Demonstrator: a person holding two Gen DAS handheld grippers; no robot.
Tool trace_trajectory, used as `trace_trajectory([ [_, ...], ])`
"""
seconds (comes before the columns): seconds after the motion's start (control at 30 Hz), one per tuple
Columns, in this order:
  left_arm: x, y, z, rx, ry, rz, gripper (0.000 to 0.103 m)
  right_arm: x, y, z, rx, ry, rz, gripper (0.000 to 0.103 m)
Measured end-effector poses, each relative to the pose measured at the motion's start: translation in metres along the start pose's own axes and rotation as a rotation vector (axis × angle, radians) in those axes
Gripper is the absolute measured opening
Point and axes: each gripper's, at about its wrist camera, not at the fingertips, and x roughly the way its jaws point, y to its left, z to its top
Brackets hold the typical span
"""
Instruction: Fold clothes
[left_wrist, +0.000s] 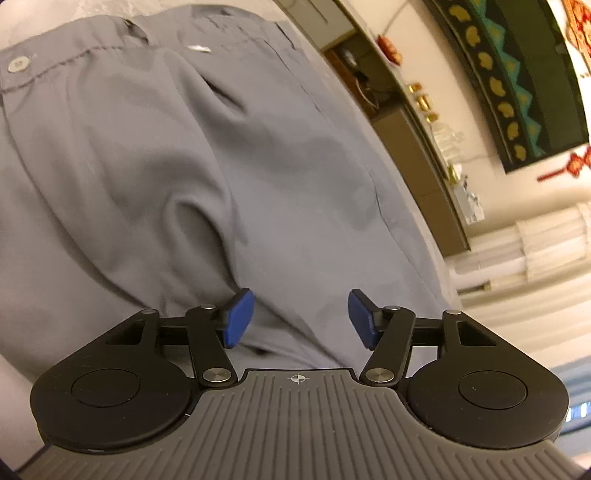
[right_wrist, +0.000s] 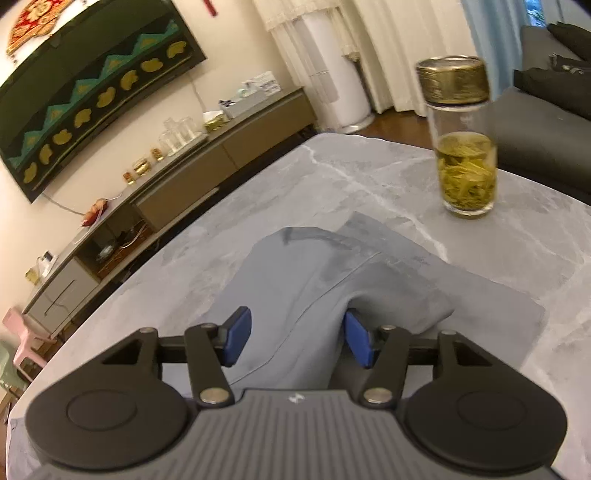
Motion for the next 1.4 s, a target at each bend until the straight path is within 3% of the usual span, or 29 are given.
trace_trajectory([
  [0.07,0.008,-0.001,-0.001,0.011,0.009,0.029,0.047,-0.006,-0.002,-0.001,0.025,0.005,0.0,0.058],
  [0.1,0.012,-0.005,0.0,0.03,0.001,0.033,0.041,-0.008,-0.003,0.0,0.029,0.008,0.003,0.059],
  [0.13,0.016,-0.013,0.002,0.064,-0.014,0.027,0.034,-0.012,-0.004,0.002,0.02,0.01,0.008,0.059],
  [0.17,0.021,-0.02,0.005,0.097,-0.03,0.021,0.009,-0.01,0.0,0.0,-0.004,0.009,0.011,0.059],
  [0.2,0.025,-0.028,0.007,0.131,-0.046,0.015,0.0,-0.012,0.004,-0.001,-0.022,-0.003,0.012,0.059],
  [0.23,0.023,-0.038,0.009,0.171,-0.09,-0.011,0.0,-0.013,0.007,-0.001,-0.041,-0.016,0.013,0.059],
  [0.27,0.009,-0.048,0.01,0.191,-0.158,-0.093,0.0,-0.021,0.008,-0.001,-0.045,-0.061,0.025,0.059],
  [0.33,-0.039,-0.054,0.008,0.177,-0.301,-0.338,0.0,-0.039,0.01,-0.001,-0.067,-0.148,0.048,0.059],
  [0.37,-0.062,-0.049,0.004,0.185,-0.368,-0.399,0.0,-0.049,0.011,-0.002,-0.097,-0.19,0.056,0.061],
  [0.4,-0.078,-0.039,0.001,0.172,-0.409,-0.412,0.0,-0.053,0.011,-0.003,-0.121,-0.197,0.053,0.068],
  [0.53,-0.08,0.007,0.005,0.036,-0.344,-0.312,0.0,-0.05,0.006,-0.005,-0.114,-0.121,0.03,0.07],
  [0.6,-0.078,0.012,0.003,0.061,-0.325,-0.252,0.0,-0.049,0.001,-0.009,-0.068,-0.064,0.038,0.07],
  [0.73,-0.062,0.006,-0.003,0.068,-0.261,-0.223,0.0,-0.062,-0.021,-0.037,0.06,0.038,0.148,0.07],
  [0.77,-0.057,0.004,-0.005,0.065,-0.239,-0.219,0.005,-0.063,-0.026,-0.046,0.089,0.078,0.173,0.07],
  [0.8,-0.052,0.001,-0.006,0.062,-0.217,-0.215,0.02,-0.064,-0.032,-0.055,0.119,0.118,0.198,0.07],
  [0.87,-0.04,-0.011,-0.008,0.079,-0.189,-0.192,0.029,-0.056,-0.039,-0.068,0.177,0.216,0.249,0.07],
  [0.97,-0.022,-0.021,-0.021,0.124,-0.128,-0.142,0.049,-0.042,-0.042,-0.069,0.216,0.25,0.239,0.069],
  [1.07,-0.005,-0.027,-0.035,0.16,-0.071,-0.083,0.051,-0.024,-0.038,-0.057,0.227,0.244,0.195,0.069],
  [1.13,0.003,-0.031,-0.042,0.176,-0.059,-0.049,0.051,-0.009,-0.032,-0.045,0.209,0.232,0.151,0.058],
  [1.17,0.006,-0.033,-0.043,0.175,-0.06,-0.043,0.05,-0.003,-0.025,-0.033,0.179,0.222,0.121,0.047],
  [1.2,0.007,-0.034,-0.044,0.17,-0.068,-0.042,0.049,0.002,-0.019,-0.024,0.136,0.219,0.119,0.014],
  [1.23,0.006,-0.035,-0.043,0.161,-0.084,-0.047,0.049,-0.008,-0.006,-0.017,0.042,0.14,0.181,0.007],
  [1.3,0.004,-0.037,-0.042,0.146,-0.115,-0.058,0.049,-0.028,0.019,-0.002,-0.149,-0.022,0.304,0.008],
  [1.37,0.004,-0.038,-0.043,0.136,-0.129,-0.061,0.049,-0.048,0.021,-0.001,-0.194,-0.102,0.443,0.014],
  [1.4,0.006,-0.039,-0.043,0.141,-0.124,-0.063,0.049,-0.045,0.017,-0.001,-0.159,-0.084,0.418,0.028],
])
